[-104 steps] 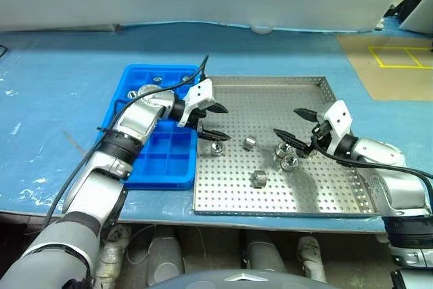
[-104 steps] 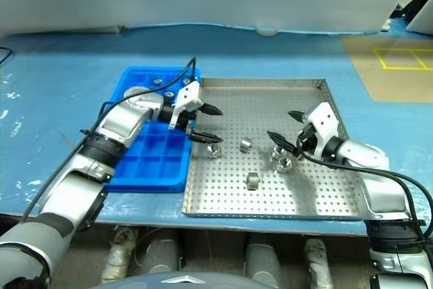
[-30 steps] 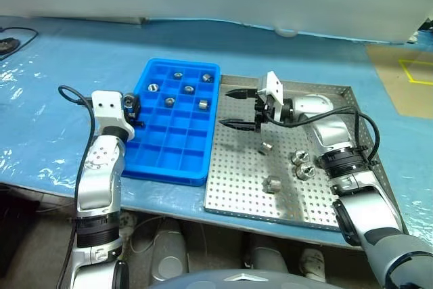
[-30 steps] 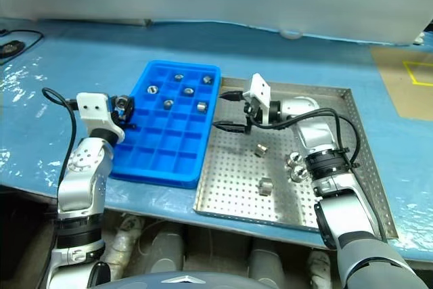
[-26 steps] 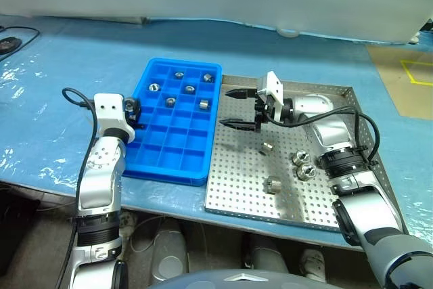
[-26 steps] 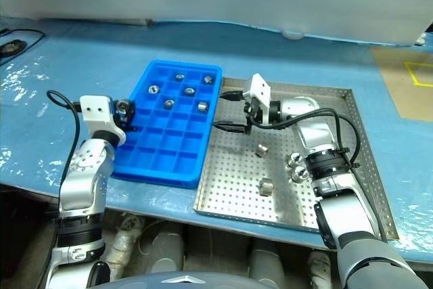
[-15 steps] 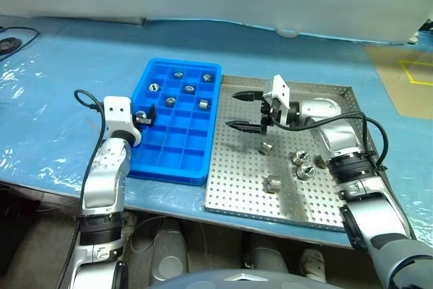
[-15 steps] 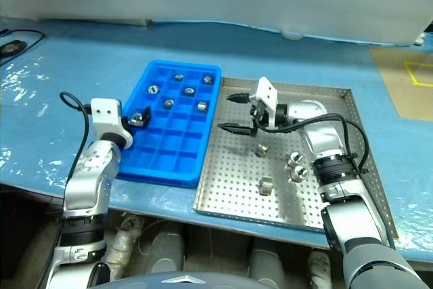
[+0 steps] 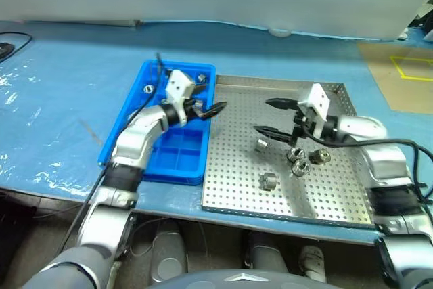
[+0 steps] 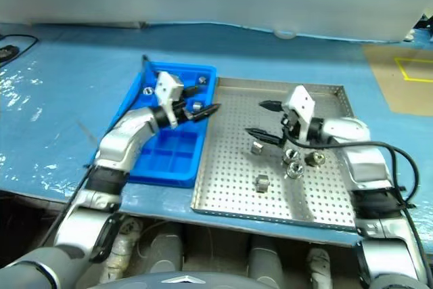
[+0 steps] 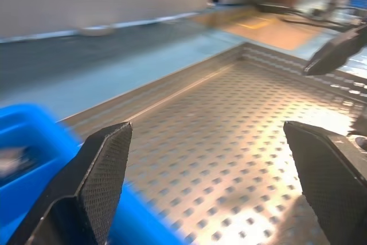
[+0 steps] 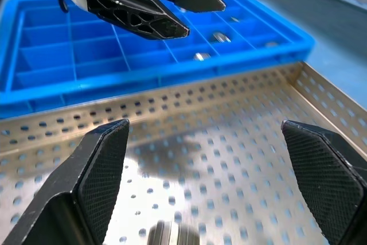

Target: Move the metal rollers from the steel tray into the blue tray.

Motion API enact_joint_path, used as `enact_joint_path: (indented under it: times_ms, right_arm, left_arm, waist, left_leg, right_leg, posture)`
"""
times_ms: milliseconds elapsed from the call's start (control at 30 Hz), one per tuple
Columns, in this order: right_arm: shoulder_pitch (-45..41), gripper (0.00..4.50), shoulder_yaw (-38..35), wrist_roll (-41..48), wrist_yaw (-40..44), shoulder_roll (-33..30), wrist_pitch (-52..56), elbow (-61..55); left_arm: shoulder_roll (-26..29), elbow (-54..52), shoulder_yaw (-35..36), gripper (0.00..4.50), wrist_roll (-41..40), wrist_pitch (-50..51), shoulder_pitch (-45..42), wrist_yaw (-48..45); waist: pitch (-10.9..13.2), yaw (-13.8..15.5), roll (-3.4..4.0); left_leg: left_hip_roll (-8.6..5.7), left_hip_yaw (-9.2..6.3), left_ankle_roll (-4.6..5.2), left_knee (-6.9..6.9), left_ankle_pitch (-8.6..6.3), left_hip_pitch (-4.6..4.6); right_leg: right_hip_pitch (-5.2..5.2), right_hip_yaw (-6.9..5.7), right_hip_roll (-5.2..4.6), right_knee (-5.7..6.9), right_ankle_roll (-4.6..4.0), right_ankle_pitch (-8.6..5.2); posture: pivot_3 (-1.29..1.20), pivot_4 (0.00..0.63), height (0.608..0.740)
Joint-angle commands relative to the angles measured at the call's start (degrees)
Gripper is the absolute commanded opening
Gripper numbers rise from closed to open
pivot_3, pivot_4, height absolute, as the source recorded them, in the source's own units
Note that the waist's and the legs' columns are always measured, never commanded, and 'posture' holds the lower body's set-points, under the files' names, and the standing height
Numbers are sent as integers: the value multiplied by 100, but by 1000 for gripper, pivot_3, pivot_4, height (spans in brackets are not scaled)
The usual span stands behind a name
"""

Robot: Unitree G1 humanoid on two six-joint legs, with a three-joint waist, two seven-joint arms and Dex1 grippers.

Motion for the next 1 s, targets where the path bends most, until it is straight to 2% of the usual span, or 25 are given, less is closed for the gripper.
enact_joint_path:
  times_ms: [33, 233, 433, 533, 600, 733, 867, 1000]
  right_arm:
    - [392, 4500, -502, 172, -303, -203, 177, -680]
    - [1392, 4500, -1066, 231, -782, -310, 388, -1456]
    - [2087, 4500, -1408, 251, -1154, -290, 521, -1969]
    - [2275, 4500, -1474, 257, -1271, -296, 540, -2108]
    - [2312, 4500, -1490, 288, -1314, -301, 552, -2159]
    - [2085, 4500, -1340, 370, -1347, -301, 619, -2167]
    - [1681, 4500, -1254, 675, -1273, -275, 788, -2174]
    - [857, 4500, -728, 1001, -887, -231, 982, -1901]
  left_arm:
    - [-169, 883, -297, 4445, 143, -343, -580, -565]
    - [-652, 2430, -702, 4445, 572, -880, -1352, -1104]
    - [-838, 3105, -1040, 4445, 971, -1101, -1482, -1586]
    - [-726, 3292, -1441, 3857, 1498, -1232, -1380, -1596]
    - [-677, 3299, -1541, 3218, 1651, -1306, -1309, -1656]
    - [-775, 3138, -1278, 1907, 1465, -1205, -1191, -1571]
    - [-875, 2712, -673, 1907, 888, -730, -1168, -1508]
    - [-808, 1785, 75, 1907, 431, -300, -949, -666]
  waist:
    - [0, -90, 0]
    - [-1, -407, 1]
    - [-1, -564, 2]
    - [-1, -630, 2]
    - [-1, -675, 2]
    - [-1, -691, 2]
    - [-1, -690, 2]
    - [-1, -680, 3]
  left_leg:
    - [-3, 6, 1, 0, 0, 6]
    - [-6, 17, 5, -2, -3, 13]
    - [-5, 25, 14, -3, -10, 11]
    - [-6, 25, 16, -4, -11, 9]
    - [-7, 25, 17, -3, -12, 7]
    - [-6, 26, 18, -3, -13, 8]
    - [-6, 28, 20, -3, -14, 7]
    - [-4, 28, 22, -6, -15, 6]
  right_leg:
    - [1, 9, -1, 3, 1, -1]
    - [-1, 22, 1, 0, 13, -7]
    - [-4, 26, 1, -12, 17, -10]
    - [-3, 26, 0, -18, 21, -12]
    - [-2, 26, 0, -22, 49, -29]
    - [-2, 26, -1, -23, 55, -33]
    - [-5, 27, 0, -23, 24, -14]
    - [-7, 25, 0, -23, 16, -10]
  posture:
    - [-212, 150, 740]
    - [-363, 150, 740]
    - [-432, 150, 740]
    - [-445, 150, 740]
    - [-444, 150, 740]
    - [-426, 150, 740]
    - [-376, 150, 740]
    - [-274, 150, 740]
